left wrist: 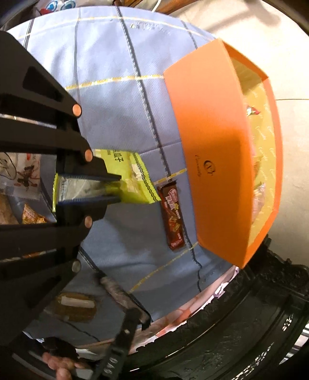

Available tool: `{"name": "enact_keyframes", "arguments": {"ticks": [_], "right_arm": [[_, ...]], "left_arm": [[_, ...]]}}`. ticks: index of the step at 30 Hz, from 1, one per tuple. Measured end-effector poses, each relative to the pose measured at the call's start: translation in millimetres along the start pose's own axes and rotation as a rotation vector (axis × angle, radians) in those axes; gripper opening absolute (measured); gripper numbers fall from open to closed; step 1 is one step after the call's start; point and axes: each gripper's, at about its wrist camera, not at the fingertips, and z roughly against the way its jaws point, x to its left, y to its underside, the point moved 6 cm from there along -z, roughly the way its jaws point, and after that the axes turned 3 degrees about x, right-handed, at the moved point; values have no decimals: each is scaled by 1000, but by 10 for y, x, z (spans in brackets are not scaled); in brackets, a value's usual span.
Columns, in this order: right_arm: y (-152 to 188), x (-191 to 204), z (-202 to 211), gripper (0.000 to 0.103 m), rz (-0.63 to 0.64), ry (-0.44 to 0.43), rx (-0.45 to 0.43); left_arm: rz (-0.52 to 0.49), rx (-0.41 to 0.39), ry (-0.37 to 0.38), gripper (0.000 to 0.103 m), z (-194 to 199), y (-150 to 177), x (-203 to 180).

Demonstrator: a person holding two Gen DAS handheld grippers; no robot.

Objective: Organize snacks
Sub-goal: 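Lift the Snickers bar and seed bag and carry them toward the orange box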

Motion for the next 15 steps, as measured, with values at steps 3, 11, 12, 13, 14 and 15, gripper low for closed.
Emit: {"name": "enact_keyframes", "arguments": {"ticks": [3, 11, 12, 13, 14, 15], "right_arm": [[-12, 20, 139, 16, 10, -29, -24], [-92, 97, 346, 16, 30, -79, -85], [-105, 113, 378, 16, 33, -83, -94], [-128, 137, 440, 16, 39, -93, -107], [-139, 148, 487, 16, 41, -98, -117], [-159, 161, 530, 16, 43, -101, -126]], "left_arm": [[30, -15, 9, 3, 115, 8, 58], [23, -11, -113, 5, 166, 51, 201], [17, 15, -143, 27, 119, 80, 215], [13, 33, -152, 66, 89, 98, 214], [9, 47, -151, 75, 52, 121, 188], [8, 45, -138, 76, 37, 125, 148]]}}
